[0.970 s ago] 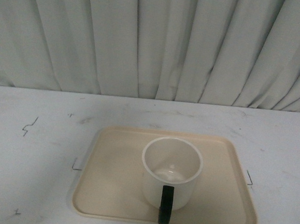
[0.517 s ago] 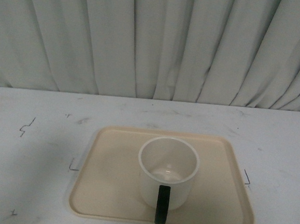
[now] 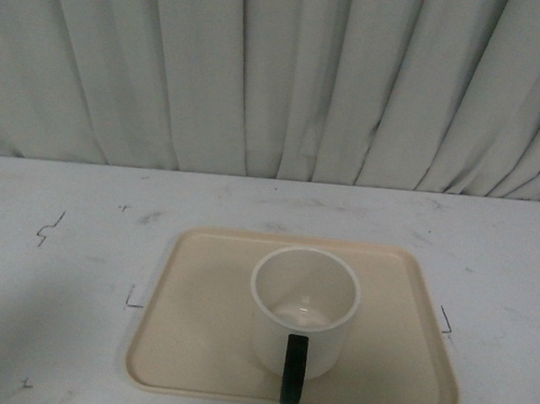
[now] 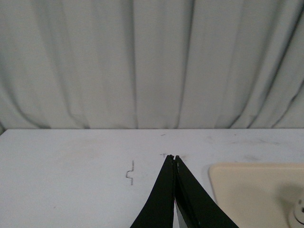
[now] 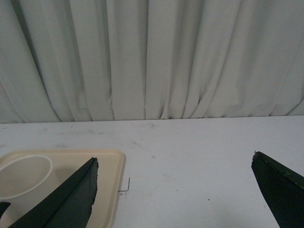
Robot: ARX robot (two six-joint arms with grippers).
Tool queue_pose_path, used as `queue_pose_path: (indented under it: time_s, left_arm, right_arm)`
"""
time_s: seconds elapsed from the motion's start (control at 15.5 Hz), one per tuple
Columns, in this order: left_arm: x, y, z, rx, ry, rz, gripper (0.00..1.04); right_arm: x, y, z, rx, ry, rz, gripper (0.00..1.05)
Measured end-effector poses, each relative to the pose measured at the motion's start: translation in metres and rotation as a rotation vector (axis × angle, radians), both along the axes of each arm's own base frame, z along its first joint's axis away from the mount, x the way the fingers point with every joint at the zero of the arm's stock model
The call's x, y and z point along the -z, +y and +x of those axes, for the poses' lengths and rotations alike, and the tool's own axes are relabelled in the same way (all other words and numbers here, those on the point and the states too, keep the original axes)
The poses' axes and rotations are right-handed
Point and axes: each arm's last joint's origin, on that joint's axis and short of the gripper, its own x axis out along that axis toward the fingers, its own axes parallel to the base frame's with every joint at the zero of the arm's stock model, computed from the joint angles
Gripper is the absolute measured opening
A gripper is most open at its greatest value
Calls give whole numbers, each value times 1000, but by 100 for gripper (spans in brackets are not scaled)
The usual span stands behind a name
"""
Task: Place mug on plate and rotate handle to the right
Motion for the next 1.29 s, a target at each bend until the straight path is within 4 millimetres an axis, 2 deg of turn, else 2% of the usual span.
queue_pose_path:
  time_s: [0.32,0.65,1.16,1.29]
  left_arm:
    - [14,-2,-14,21,4,0,2]
    - [12,-2,-24,21,-9,0,2]
    - [12,-2,-29,21,-11,0,2]
    - [18,-2,-43,21,31,0,2]
  right_arm:
    - [0,0,0,0,0,0,98]
    - [0,0,0,0,0,0,98]
    - [0,0,0,0,0,0,98]
    - [0,0,0,0,0,0,98]
